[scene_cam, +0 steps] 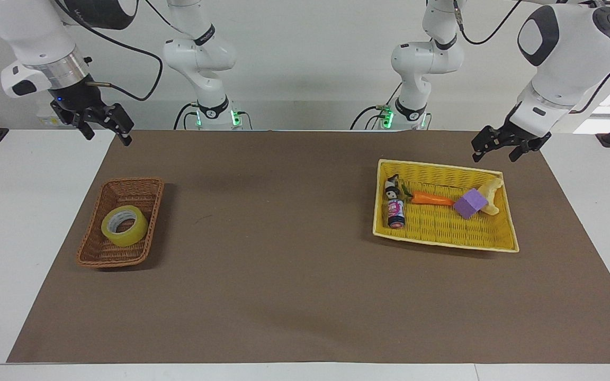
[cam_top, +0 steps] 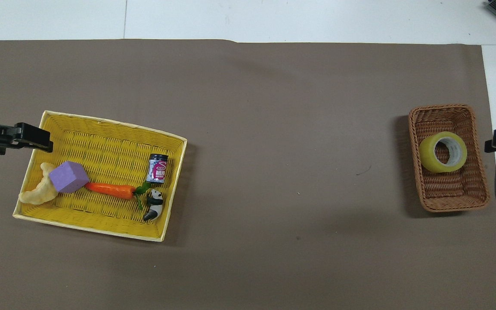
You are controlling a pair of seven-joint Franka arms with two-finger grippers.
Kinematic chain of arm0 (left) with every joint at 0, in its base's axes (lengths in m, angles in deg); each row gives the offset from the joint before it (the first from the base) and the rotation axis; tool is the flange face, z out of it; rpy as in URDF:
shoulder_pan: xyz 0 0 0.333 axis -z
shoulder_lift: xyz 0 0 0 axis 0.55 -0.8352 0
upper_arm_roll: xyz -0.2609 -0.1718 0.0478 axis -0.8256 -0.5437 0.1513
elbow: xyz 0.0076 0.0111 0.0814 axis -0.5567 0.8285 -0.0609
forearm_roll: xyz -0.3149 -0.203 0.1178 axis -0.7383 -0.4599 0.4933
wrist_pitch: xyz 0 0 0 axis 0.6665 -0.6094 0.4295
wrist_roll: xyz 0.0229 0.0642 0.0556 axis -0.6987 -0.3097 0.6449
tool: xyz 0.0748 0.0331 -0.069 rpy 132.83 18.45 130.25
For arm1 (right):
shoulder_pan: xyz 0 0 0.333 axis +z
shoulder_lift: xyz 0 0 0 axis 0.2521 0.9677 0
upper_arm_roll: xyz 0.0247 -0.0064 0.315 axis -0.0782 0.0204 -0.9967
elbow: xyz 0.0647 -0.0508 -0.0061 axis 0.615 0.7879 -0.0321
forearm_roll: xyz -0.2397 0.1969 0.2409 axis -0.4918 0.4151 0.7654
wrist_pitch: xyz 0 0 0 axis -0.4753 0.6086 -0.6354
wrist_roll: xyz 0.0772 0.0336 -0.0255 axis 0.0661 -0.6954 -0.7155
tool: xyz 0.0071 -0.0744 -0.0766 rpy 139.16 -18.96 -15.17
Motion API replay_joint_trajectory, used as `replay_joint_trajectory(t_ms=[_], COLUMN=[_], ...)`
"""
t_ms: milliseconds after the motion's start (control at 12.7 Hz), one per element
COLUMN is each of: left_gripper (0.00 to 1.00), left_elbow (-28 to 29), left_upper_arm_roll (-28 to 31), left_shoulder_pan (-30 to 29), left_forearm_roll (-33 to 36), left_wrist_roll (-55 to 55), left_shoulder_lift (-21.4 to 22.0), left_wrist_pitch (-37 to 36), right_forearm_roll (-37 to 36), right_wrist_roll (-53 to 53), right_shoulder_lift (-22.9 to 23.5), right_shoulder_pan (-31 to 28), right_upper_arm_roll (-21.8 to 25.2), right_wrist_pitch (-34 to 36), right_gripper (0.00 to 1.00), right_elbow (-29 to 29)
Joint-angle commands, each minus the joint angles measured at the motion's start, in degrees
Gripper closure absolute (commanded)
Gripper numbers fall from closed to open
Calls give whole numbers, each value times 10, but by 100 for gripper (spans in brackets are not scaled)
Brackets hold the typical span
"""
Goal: Move tape to another basket
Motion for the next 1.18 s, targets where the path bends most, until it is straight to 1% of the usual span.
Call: replay_joint_trajectory(t_ms=[0, 393, 550, 707, 864, 1099], left_gripper=[0, 0, 0, 0, 0, 0], left_elbow=[11, 11, 11, 11, 11, 10], left_upper_arm_roll=[9, 9, 9, 9, 9, 9], left_shoulder_pan=[-4, -4, -5, -5, -4, -5], left_forearm_roll=[9, 9, 10, 9, 9, 9], left_wrist_roll=[-1, -1, -1, -1, -1, -1], left_shoulder_lift=[14, 14, 14, 14, 14, 16], left_wrist_pitch=[-2, -2, -2, -2, -2, -2], right_forearm_roll=[-10, -11, -7, -3, -14, -36], right_wrist_roll=[-26, -27, -27, -21, -22, -30], right_shoulder_lift=[-19, -21, -26, -26, -35, -34], right_shoulder_pan=[-15, -16, -16, -8, -5, -5], right_upper_arm_roll=[-5, -5, -7, -13, -19, -29], right_wrist_pitch=[0, 12, 23, 23, 22, 12], right_gripper=[0, 0, 0, 0, 0, 0], right_elbow=[24, 14, -13, -14, -7, -6])
